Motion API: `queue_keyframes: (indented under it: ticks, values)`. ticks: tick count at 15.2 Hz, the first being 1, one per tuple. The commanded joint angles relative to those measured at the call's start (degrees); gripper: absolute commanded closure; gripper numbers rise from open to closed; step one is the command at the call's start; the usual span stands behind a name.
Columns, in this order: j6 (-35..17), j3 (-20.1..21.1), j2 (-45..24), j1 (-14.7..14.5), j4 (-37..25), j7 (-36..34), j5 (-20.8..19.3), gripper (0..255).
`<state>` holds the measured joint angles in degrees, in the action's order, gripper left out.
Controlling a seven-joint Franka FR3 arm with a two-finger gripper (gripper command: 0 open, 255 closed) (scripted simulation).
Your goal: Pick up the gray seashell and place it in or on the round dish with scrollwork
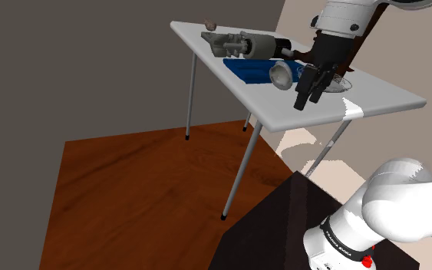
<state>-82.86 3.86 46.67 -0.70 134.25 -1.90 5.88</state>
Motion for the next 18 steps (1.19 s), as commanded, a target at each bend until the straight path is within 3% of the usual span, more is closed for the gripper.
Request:
queue_keyframes:
  ticks: [1,13,18]
  values:
    - [0.00,0.00,0.00,0.00,0.00,0.00,0.00,0]
    - [1.80,4.42,-23.49,5.75,-26.07,-5.87,-13.10,0]
    - [-1.98,3.92,-21.95,5.76,-20.81,-5.79,-13.08,0]
